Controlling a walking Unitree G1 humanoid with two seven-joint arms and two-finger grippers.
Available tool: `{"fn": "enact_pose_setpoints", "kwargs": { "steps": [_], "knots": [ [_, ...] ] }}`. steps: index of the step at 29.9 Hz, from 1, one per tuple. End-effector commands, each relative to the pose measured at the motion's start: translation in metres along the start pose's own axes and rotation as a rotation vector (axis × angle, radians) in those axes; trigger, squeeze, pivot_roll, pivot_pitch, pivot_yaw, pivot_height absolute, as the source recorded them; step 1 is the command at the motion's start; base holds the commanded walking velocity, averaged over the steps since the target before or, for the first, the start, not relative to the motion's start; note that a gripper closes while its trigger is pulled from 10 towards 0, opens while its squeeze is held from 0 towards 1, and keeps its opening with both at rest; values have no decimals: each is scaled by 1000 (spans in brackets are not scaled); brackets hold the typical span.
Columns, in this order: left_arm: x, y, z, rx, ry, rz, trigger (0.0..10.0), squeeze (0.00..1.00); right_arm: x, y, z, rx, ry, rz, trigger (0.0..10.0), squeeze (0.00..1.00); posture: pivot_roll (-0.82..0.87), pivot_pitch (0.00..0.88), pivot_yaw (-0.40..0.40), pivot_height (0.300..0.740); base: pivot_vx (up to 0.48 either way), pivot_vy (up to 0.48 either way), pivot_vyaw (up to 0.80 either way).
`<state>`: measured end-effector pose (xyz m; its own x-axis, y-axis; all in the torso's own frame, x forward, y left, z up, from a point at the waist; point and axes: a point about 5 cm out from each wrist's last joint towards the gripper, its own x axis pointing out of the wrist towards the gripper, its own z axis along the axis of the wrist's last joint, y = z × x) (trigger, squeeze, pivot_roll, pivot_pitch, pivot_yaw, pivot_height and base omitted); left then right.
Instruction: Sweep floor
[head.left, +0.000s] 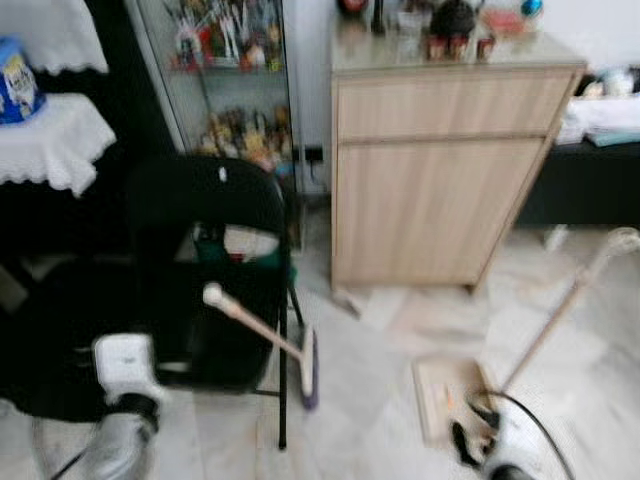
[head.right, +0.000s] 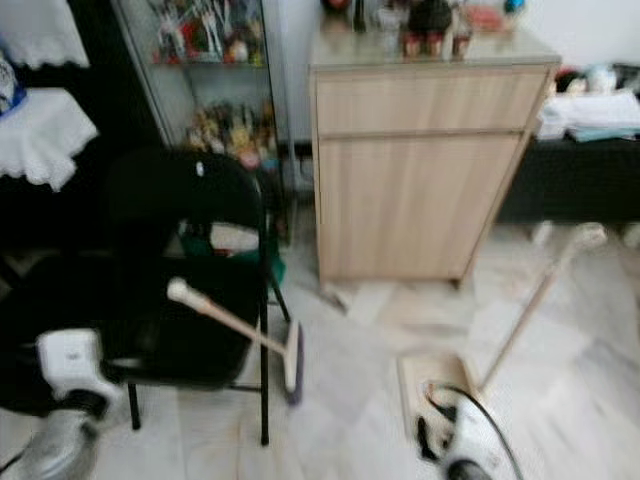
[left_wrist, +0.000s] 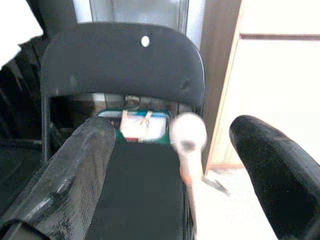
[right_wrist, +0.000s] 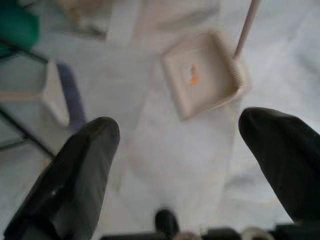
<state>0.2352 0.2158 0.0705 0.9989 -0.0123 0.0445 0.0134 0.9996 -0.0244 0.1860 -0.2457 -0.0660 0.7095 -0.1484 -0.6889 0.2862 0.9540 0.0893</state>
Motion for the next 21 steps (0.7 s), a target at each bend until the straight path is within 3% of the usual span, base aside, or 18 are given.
{"fn": "enact_pose_setpoints", "kwargs": {
  "steps": [1,13,21],
  "knots": [
    [-6,13,-1,29,17,43,10000,0,4,14,4,12,-15,34,10000,0,20,21,11,740,277,0,0],
    [-9,24,4,25,-4,128,10000,0,3,14,3,9,-9,40,10000,0,22,28,8,740,0,0,0],
    [-10,27,2,-70,8,158,10000,0,3,13,2,6,-6,42,10000,0,22,31,6,740,0,0,0]
  ]
}}
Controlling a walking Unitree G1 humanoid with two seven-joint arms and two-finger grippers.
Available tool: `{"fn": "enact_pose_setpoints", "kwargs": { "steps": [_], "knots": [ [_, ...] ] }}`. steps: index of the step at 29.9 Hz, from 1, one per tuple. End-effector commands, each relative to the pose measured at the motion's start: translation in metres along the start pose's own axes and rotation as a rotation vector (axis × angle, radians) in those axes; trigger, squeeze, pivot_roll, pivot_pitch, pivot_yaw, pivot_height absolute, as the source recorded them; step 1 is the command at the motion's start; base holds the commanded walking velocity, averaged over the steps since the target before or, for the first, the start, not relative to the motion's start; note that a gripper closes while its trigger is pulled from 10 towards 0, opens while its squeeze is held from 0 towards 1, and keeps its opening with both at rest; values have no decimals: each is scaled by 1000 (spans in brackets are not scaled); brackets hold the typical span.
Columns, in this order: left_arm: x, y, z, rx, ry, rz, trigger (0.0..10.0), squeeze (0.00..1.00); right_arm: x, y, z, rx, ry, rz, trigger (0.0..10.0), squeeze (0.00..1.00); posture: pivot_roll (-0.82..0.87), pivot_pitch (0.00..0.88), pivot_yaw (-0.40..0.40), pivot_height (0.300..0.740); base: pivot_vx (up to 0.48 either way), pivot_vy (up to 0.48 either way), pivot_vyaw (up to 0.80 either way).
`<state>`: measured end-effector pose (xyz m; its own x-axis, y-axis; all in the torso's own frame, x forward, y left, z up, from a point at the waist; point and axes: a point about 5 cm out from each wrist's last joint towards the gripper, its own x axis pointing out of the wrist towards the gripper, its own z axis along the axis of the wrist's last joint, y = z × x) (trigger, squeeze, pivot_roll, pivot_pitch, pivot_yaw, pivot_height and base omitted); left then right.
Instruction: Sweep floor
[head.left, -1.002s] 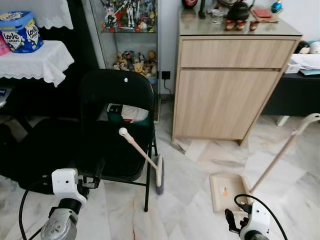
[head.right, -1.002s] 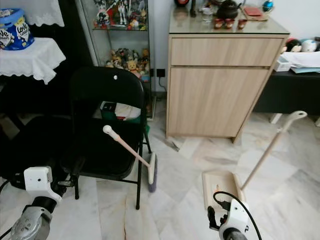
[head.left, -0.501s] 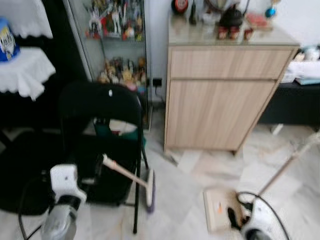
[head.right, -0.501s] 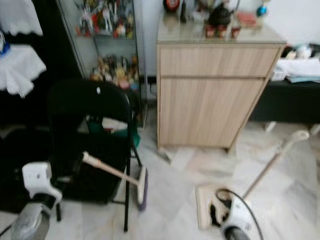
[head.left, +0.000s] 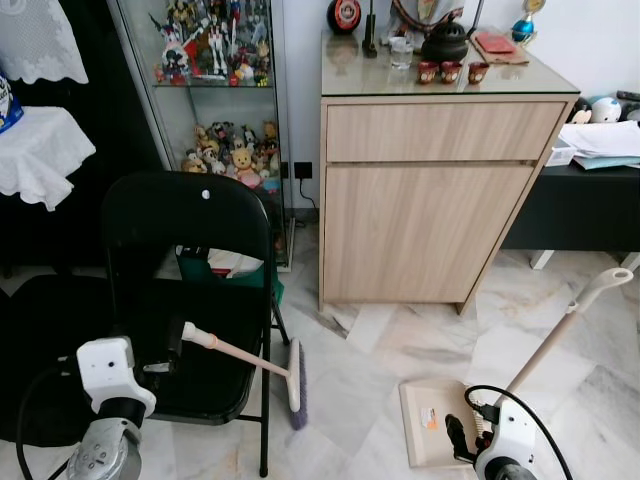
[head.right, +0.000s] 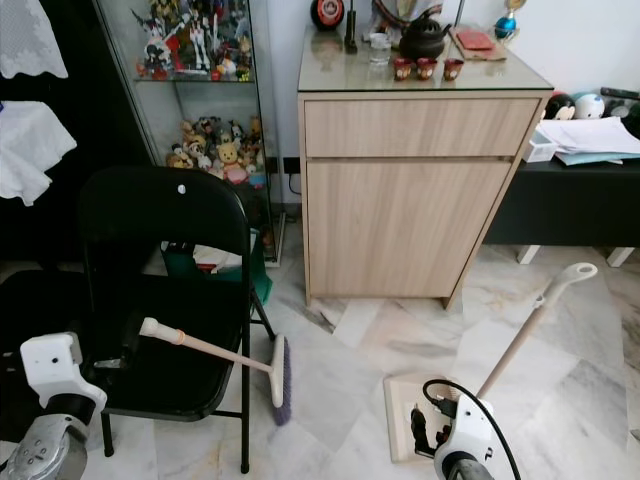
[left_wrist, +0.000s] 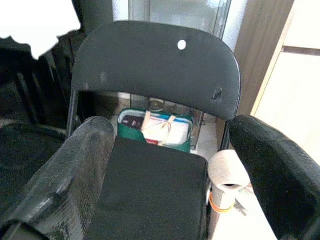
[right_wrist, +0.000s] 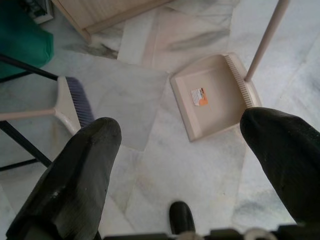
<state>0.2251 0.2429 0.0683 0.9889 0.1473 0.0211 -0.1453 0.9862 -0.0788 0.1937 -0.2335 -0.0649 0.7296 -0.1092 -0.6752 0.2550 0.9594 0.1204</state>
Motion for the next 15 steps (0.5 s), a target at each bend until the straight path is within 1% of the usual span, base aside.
{"fn": "enact_pose_setpoints", "kwargs": {
  "steps": [1,2,3,7,8,10,15],
  "knots": [
    [1,-2,2,-60,3,-10,10000,0,0,-1,-1,3,7,-3,10000,0,26,31,5,740,0,0,0],
    [1,-4,1,-103,11,-26,10000,408,0,-1,-1,4,8,-3,10000,0,26,31,5,740,0,0,0],
    [1,-6,0,-146,20,-39,10000,1000,0,-1,-1,3,10,-2,10000,0,26,33,5,740,0,0,0],
    [0,-7,-3,-217,38,-14,10000,1000,0,-1,-2,0,12,0,10000,0,32,36,2,740,0,0,0],
    [-1,-8,-4,-216,45,-24,10000,1000,0,0,-1,-1,13,1,10000,0,36,36,0,740,0,0,0],
    [-5,-13,-7,-174,64,-70,10000,1000,0,0,-1,-4,15,2,10000,0,42,37,-1,740,0,0,0],
    [-10,-19,-11,-143,101,-103,10000,1000,1,3,0,-8,15,10,10000,0,48,34,-1,740,0,0,0]
  ]
}}
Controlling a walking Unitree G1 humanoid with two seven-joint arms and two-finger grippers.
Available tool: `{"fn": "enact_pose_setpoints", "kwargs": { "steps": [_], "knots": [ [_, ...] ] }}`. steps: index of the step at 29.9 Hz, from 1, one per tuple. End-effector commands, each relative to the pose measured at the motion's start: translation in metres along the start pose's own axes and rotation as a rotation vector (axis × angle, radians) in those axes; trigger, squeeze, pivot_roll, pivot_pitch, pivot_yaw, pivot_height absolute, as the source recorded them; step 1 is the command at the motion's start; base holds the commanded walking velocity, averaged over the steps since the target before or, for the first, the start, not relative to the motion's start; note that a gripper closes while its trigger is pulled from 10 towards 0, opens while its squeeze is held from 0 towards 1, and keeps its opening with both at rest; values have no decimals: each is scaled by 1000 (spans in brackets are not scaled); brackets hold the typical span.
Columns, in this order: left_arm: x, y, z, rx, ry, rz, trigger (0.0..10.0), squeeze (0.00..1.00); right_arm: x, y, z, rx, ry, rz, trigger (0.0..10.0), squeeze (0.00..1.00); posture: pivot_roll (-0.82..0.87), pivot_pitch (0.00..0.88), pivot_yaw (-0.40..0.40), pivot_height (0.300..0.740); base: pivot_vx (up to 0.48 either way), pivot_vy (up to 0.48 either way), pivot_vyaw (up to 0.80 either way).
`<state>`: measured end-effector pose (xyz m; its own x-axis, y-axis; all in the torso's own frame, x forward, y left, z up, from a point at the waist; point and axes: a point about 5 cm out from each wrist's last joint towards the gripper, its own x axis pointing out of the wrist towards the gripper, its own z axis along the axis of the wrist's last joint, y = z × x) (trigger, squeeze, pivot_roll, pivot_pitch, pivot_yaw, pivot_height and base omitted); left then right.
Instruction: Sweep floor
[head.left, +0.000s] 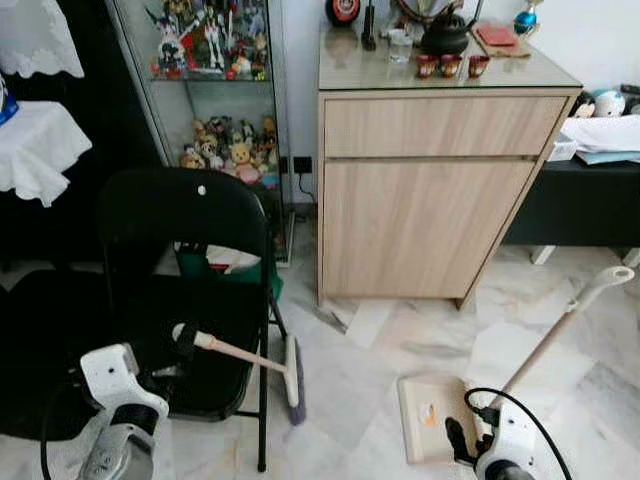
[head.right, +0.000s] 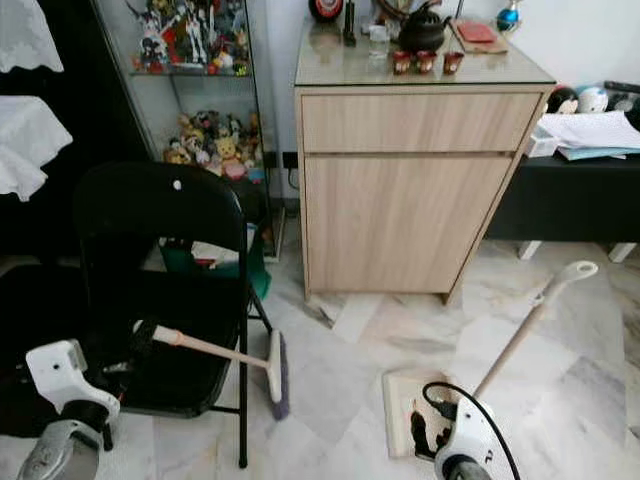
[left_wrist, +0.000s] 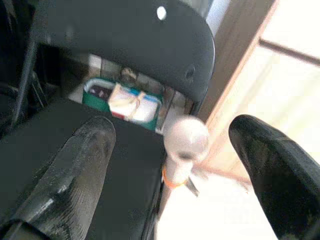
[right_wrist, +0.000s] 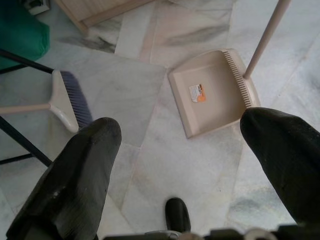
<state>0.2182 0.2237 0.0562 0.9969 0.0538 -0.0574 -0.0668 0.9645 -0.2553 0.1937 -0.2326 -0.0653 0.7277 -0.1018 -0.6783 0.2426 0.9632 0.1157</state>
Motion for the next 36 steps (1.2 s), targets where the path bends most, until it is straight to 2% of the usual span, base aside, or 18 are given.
{"fn": "enact_pose_setpoints", "kwargs": {
  "steps": [1,6,7,17,25,26,36],
  "knots": [
    [-1,-2,1,41,18,-22,10000,1000,1,2,1,3,10,6,10000,0,48,34,-1,740,0,0,0],
    [2,-6,-5,56,49,-32,10000,1000,2,4,1,4,9,10,10000,0,47,32,1,740,0,0,0],
    [4,-6,-6,54,52,-26,10000,0,2,5,1,4,10,10,10000,0,47,32,2,740,0,0,0],
    [17,-1,-22,9,102,40,10000,0,0,4,-5,3,21,11,10000,0,29,46,3,740,0,0,0],
    [25,0,-35,4,136,63,10000,0,-2,0,-8,6,23,1,10000,0,-6,54,7,740,0,0,0],
    [30,0,-38,-20,140,79,10000,0,-3,-1,-9,5,27,0,10000,0,-6,54,7,740,0,0,0],
    [42,1,-44,-41,146,108,10000,0,-5,-4,-13,7,27,-3,10000,0,-39,63,8,740,0,0,0]
  ]
}}
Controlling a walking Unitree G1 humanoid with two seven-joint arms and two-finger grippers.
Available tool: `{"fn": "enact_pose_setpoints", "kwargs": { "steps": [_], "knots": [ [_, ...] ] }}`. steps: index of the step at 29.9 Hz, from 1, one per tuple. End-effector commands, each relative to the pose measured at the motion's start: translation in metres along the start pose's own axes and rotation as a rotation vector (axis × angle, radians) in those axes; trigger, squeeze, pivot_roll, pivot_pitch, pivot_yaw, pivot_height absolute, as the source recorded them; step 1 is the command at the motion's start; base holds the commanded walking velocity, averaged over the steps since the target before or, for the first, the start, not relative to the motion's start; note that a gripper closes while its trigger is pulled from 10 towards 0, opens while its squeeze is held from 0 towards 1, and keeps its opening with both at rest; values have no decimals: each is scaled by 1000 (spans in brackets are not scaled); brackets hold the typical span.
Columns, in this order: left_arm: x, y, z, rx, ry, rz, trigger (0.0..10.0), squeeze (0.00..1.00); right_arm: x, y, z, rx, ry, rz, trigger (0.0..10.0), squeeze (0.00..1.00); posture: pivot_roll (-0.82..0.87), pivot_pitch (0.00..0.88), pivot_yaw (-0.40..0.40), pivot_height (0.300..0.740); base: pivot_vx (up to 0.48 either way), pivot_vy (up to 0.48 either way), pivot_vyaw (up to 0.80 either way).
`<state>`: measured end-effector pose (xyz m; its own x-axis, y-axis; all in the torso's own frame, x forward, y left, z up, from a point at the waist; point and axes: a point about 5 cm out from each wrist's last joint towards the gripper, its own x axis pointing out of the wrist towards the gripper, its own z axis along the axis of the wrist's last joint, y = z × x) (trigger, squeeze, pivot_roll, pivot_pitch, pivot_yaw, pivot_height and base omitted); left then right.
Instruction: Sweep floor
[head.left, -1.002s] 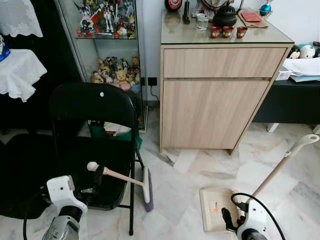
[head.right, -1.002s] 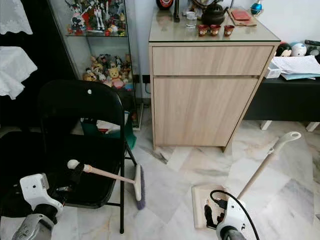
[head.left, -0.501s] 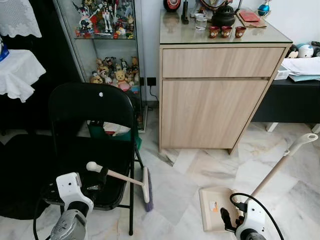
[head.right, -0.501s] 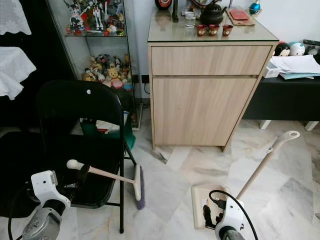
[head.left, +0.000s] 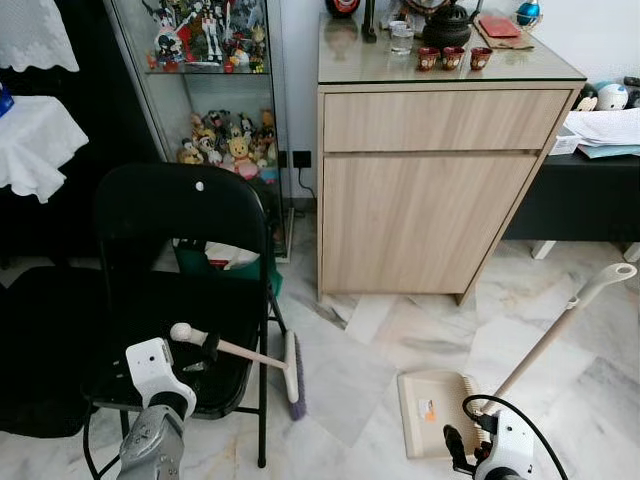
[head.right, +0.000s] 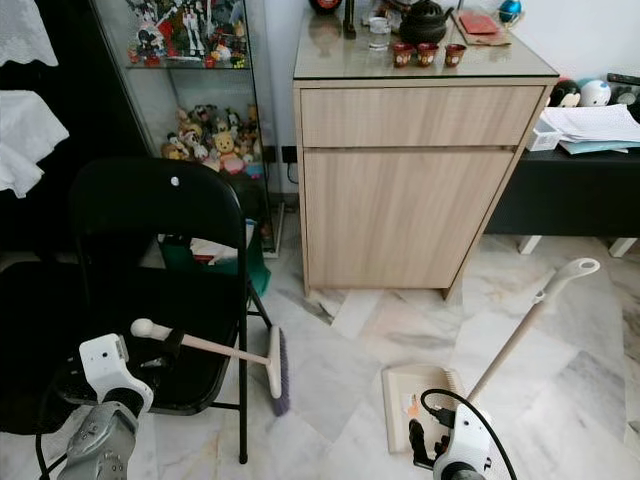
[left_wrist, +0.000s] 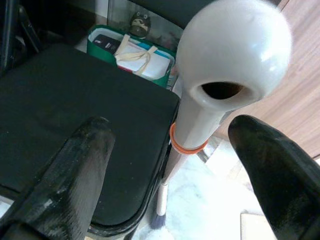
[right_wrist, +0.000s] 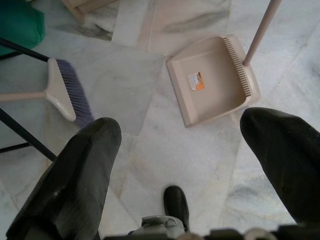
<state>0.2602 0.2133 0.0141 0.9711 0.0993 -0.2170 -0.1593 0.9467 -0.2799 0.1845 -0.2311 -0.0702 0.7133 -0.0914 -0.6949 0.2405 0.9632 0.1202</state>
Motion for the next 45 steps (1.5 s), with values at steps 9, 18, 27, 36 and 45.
{"fn": "enact_pose_setpoints", "kwargs": {
  "steps": [9,18,27,36,45],
  "knots": [
    [9,-1,0,-35,-37,55,10000,0,-3,-4,-5,4,1,-8,10000,0,-50,74,5,740,0,0,0],
    [17,-12,0,-23,-34,11,10000,0,-3,-4,-5,10,-9,-10,10000,0,-67,77,13,740,0,0,0],
    [18,-11,1,-19,-48,24,392,0,-4,-3,-7,15,-7,-7,10000,0,-67,74,18,740,0,0,0],
    [19,-10,2,-8,-64,25,0,0,-3,-1,-7,17,-8,-3,10000,0,-60,72,21,740,0,0,0],
    [19,-10,3,5,-75,16,0,0,-3,1,-7,18,-10,2,10000,0,-57,72,22,740,0,0,0]
  ]
}}
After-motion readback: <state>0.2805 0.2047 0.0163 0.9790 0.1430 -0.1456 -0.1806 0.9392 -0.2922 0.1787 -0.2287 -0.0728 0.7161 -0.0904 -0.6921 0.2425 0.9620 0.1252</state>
